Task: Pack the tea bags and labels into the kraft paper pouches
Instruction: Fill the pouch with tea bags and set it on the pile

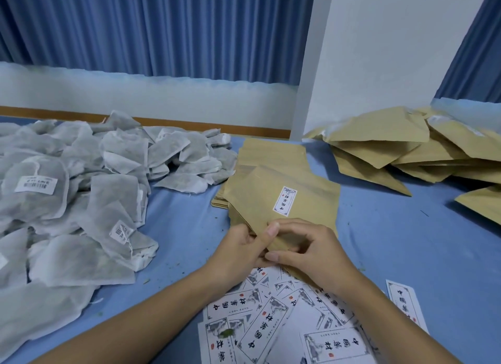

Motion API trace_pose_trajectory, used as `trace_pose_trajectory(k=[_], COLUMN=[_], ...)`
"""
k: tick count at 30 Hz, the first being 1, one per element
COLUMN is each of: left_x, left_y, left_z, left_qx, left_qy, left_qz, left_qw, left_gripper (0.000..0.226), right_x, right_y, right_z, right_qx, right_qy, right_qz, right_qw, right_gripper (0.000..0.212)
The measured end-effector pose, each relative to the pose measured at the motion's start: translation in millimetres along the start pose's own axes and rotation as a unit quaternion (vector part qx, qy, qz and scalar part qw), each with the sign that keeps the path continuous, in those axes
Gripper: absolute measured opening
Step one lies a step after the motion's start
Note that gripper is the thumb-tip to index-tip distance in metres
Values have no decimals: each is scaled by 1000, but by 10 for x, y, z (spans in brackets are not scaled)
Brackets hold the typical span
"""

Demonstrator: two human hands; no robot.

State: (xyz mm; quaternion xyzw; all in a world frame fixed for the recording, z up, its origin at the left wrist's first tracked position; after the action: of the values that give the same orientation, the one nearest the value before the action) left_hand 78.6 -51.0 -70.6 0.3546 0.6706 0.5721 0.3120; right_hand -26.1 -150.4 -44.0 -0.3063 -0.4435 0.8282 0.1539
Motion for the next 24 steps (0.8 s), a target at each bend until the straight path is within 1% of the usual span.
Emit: trace_pose_trajectory(k=[3,5,8,11,13,16,19,21,23,24], left_x=[10,6,-6,-13,-17,-31,-16,2,13,11], left_y=[13,-3,-17,-38,-63,-80,-61,-58,-50,-47], left_z=[-18,-23,-13,-15,-19,0,-23,-37,-40,-36], left_qx=[14,16,7,3,1,-12,-4,8,23,29], left_qy=[-14,-18,-7,-13,-18,-10,-32,-40,-29,-16], left_qz=[-1,0,3,7,11,8,1,-4,-1,2], left_qw=[1000,1000,1000,1000,1000,1000,999,999,999,999], left_gripper=[36,33,41,46,39,29,26,24,24,27], right_x=[-3,-7,-7,12,29,43,38,46,62,70], right_y=[28,41,50,63,60,-24,-70,-113,-170,-194], right_z=[17,20,21,13,23,-5,6,31,32,26], right_qx=[-23,-33,-47,-62,-24,69,86,102,133,146], right_qy=[-4,-8,-18,-20,6,35,56,67,69,67], right_qz=[-3,-3,6,-2,-3,49,68,102,146,166], right_qw=[1000,999,999,998,1000,996,992,987,978,973], right_gripper=[36,35,32,21,16,14,14,12,10,9])
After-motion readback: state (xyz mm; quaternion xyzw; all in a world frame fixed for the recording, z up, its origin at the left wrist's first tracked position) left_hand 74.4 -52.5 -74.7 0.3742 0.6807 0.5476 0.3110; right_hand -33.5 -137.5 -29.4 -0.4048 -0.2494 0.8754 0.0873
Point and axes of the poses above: each hand's wrist, its own x-axis away from the middle knuckle, its own z-axis out of the back of the hand, y = z × x, the point moved 6 cm from there along -x, towards the middle knuckle, and after that the axes turned 7 degrees about y, right-handed, at the moved point
